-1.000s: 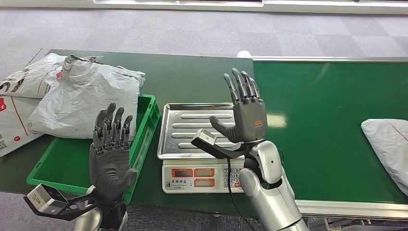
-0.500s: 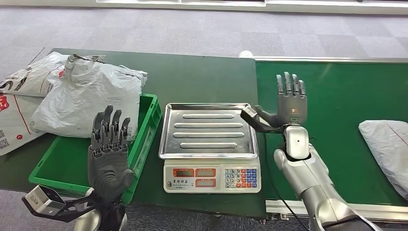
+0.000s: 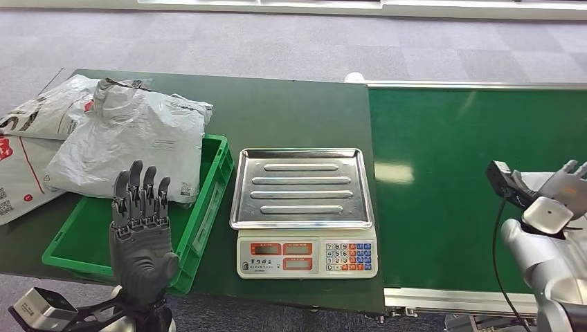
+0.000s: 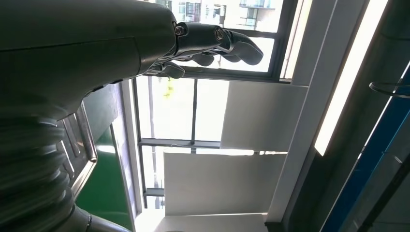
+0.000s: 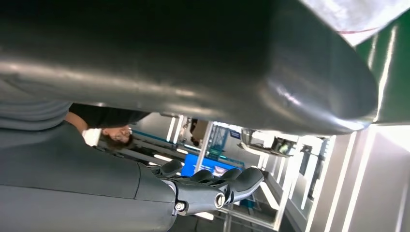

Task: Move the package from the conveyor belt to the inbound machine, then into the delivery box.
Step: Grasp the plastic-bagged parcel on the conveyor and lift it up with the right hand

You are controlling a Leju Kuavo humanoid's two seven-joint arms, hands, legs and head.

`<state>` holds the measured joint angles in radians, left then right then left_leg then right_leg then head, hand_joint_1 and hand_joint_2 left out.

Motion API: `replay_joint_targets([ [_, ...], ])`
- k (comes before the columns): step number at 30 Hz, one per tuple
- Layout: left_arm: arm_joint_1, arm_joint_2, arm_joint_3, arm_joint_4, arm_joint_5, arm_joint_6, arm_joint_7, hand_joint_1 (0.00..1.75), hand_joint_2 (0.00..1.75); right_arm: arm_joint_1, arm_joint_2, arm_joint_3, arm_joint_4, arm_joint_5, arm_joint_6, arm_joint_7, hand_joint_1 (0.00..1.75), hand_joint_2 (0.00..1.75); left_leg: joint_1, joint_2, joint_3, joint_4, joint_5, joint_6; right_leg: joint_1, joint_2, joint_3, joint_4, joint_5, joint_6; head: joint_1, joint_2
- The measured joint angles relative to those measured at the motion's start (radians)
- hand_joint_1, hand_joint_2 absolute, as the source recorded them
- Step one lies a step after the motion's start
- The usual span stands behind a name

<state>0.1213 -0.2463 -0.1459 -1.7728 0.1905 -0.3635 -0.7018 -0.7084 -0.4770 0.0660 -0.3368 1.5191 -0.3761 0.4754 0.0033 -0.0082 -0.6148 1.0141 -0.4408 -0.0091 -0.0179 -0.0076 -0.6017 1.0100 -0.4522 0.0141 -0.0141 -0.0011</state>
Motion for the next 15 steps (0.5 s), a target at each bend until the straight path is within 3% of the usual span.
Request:
replay_joint_targets([
  [15, -0.018, 0.0, 0.001, -0.01, 0.004, 0.012, 0.001, 0.0, 1.75, -0.03, -0.009, -0.087, 0.059, -0.038, 0.057, 0.085, 0.0, 0.0, 0.0, 0.001, 0.0, 0.0, 0.001, 0.0, 0.0, 0.0, 0.0, 0.0, 0.0, 0.0, 0.0, 0.0],
])
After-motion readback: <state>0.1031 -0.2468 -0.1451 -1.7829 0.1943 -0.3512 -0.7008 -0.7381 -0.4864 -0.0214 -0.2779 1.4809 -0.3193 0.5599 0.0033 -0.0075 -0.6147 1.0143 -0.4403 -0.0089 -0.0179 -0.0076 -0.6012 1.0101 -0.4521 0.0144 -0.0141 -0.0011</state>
